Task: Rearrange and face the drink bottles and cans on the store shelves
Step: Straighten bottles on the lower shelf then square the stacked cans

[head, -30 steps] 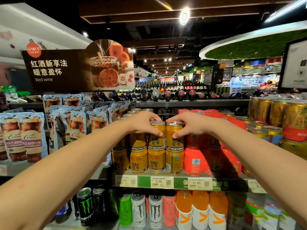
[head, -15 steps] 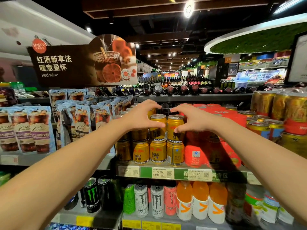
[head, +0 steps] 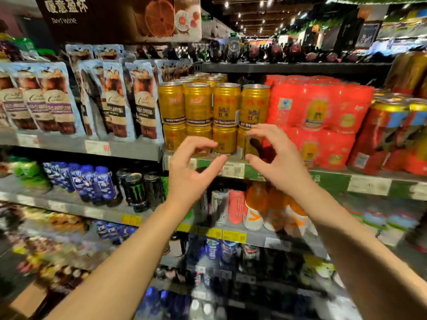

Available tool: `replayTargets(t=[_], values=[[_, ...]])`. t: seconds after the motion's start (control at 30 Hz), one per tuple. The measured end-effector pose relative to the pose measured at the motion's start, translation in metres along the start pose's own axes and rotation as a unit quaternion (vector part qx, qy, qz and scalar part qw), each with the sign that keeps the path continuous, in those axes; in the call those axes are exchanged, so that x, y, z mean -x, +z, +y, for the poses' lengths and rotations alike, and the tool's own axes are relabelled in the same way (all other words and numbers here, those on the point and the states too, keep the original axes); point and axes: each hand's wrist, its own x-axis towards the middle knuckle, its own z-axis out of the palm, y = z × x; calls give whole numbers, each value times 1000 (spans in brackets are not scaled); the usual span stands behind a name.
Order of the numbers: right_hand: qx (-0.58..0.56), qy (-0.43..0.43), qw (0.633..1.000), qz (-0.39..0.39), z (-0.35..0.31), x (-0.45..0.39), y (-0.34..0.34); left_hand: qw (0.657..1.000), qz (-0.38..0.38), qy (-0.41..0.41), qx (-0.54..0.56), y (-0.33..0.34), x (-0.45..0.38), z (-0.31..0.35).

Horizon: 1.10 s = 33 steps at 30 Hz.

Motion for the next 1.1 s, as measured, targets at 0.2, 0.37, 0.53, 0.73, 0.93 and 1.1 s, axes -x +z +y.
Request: replayTargets(t=[0.2,0.37,0.53,0.73,0.93,1.1], values=[[-188,238,952,46,26,92,71,949,74,-303,49,12,93,-41],[-199,337,920,23,43,137,135,899,96,-427,1,28,128,-93],[-163,418,893,-27,59,152,186,883,57,-466,-18,46,146,-146],[-141,431,891,-27,71,147,224,913,43,-382,-137,53,150,-175],[-87,447,889,43,70,140,238,917,27,-380,-115,49,158,-195],[-75,449,887,79,66,137,244,915,17,-394,-85,53,161,-202]])
